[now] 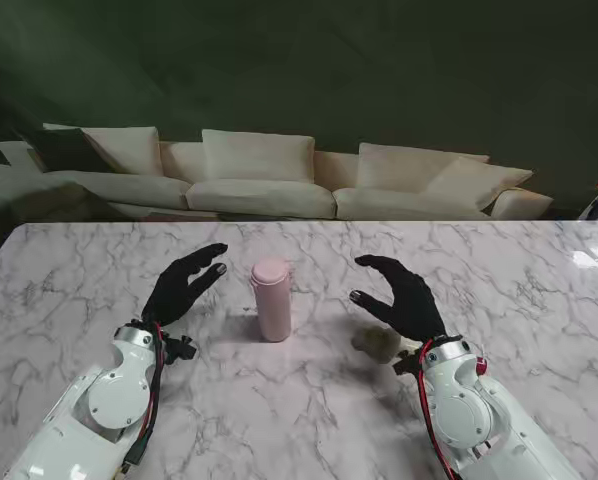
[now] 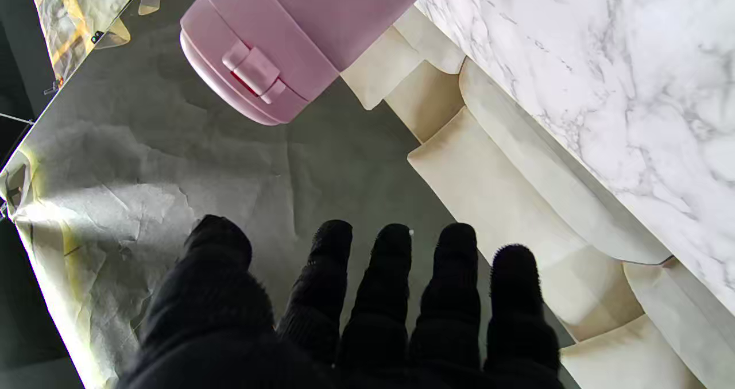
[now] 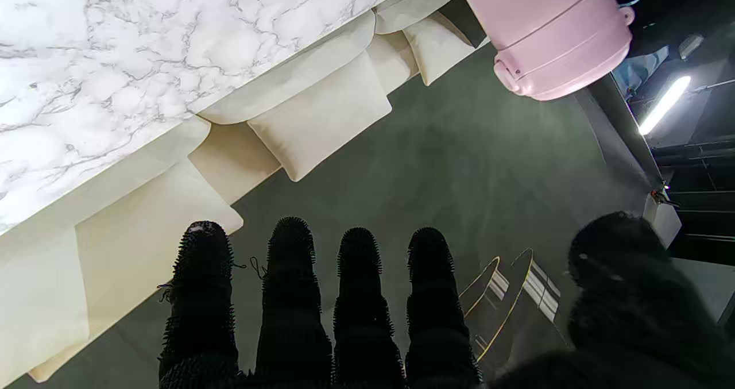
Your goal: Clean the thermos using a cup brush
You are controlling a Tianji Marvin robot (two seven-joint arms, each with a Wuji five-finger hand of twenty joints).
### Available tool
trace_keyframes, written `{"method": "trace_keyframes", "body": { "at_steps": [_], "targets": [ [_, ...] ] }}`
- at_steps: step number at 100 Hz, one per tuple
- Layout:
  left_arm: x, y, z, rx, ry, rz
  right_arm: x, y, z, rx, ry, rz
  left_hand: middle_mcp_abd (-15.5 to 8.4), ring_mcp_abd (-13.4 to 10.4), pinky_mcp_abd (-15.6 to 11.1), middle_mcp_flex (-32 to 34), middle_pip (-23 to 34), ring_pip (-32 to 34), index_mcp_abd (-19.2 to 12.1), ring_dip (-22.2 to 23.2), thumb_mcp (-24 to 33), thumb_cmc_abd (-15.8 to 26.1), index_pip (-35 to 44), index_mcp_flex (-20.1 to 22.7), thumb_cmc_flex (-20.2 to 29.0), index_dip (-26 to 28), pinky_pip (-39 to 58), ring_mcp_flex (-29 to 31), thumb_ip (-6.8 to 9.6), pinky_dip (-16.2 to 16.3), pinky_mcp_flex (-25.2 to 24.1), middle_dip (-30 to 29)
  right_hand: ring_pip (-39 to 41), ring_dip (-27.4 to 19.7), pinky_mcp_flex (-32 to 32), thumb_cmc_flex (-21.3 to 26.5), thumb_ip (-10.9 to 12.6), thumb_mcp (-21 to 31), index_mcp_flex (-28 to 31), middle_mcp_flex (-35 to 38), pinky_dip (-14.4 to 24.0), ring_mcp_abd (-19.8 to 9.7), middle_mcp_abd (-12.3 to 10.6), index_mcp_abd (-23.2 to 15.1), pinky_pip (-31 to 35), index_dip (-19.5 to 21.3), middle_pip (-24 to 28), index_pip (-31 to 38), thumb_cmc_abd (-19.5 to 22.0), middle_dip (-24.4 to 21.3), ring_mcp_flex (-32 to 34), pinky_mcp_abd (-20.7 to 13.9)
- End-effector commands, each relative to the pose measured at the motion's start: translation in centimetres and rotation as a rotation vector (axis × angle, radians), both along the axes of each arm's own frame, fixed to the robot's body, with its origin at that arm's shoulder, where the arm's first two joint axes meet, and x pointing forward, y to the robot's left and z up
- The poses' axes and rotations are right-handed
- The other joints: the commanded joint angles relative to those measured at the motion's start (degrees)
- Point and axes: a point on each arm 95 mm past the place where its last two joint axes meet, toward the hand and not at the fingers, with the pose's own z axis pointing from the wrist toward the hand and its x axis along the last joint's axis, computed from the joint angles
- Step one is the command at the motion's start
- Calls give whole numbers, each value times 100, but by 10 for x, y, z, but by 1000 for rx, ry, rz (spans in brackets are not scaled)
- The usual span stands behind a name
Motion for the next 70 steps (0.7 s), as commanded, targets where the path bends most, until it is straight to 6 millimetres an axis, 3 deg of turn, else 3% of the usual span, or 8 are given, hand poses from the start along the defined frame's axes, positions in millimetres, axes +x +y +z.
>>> {"method": "trace_keyframes", "body": {
  "at_steps": [1,23,28,32,40,46,55,70],
  "targets": [
    [1,-2,-1,-4,14,-9,-1,-1,-2,-13,1,-6,-10,-62,65,21,-66,28,15,66,-80,296,-1,15,84,86,1,-14,76,95,-106,78,77,-111,-38,-28,106,-8,30,-14,-59,-171,-21,-219,80,-104,0,116,223,59,11,-103],
    [1,-1,-3,6,15,-11,-2,1,0,-18,0,4,-23,-80,-13,-132,-140,5,-5,57,-90,277,-23,-33,60,81,-15,-55,73,99,-81,46,74,-112,-40,-39,105,-7,27,-30,-59,-163,-14,-221,75,-105,-2,113,230,57,-1,-110],
    [0,-1,-3,9,10,-12,-2,2,1,-15,-2,4,-72,-44,-93,-411,-319,-66,-17,-12,-78,115,-80,-128,-9,53,-193,-99,81,-16,-105,-119,73,-112,-43,-37,106,-4,28,-28,-60,-165,-11,-220,73,-106,-3,111,228,57,-1,-107],
    [0,0,-2,21,10,-10,-3,2,1,-12,-6,2,-51,45,-95,-1015,-572,-225,95,-159,-88,-92,-278,-494,-191,-48,-465,-353,75,-208,-181,-368,77,-110,-41,-39,105,-4,30,-29,-59,-162,-9,-217,75,-106,-1,111,228,57,8,-106],
    [1,3,-3,56,12,-17,-3,1,2,-11,-7,-1,100,99,-382,-2073,-841,-484,297,-547,-88,-555,-669,-1174,-848,-340,-945,-977,40,-699,-288,-852,79,-108,-45,-38,105,-1,33,-29,-59,-164,1,-217,73,-104,2,111,226,58,9,-105],
    [1,5,-3,64,19,-30,-4,2,2,-9,-2,-1,123,121,-439,-2544,-935,-572,366,-733,-94,-914,-934,-1614,-1288,-584,-1147,-1264,10,-922,-325,-1119,75,-108,-53,-34,105,1,27,-40,-61,-160,-2,-216,69,-104,4,110,222,59,-5,-112],
    [2,8,-2,86,17,-52,-4,2,2,-14,-2,-1,128,38,-601,-2885,-1022,-620,382,-940,-87,-1314,-1018,-1953,-1622,-855,-1314,-1524,-16,-1132,-365,-1461,79,-106,-48,-39,105,1,23,-40,-58,-161,0,-217,73,-102,9,110,223,61,-1,-106],
    [2,14,1,116,24,-88,-5,2,3,-6,-9,-5,67,96,-601,-2922,-1053,-608,187,-1085,-78,-1654,-1025,-2167,-1750,-1008,-1364,-1642,-34,-1211,-336,-1777,85,-101,-61,-45,104,3,26,-48,-59,-160,5,-214,66,-96,19,115,219,65,-8,-104]
  ]
}}
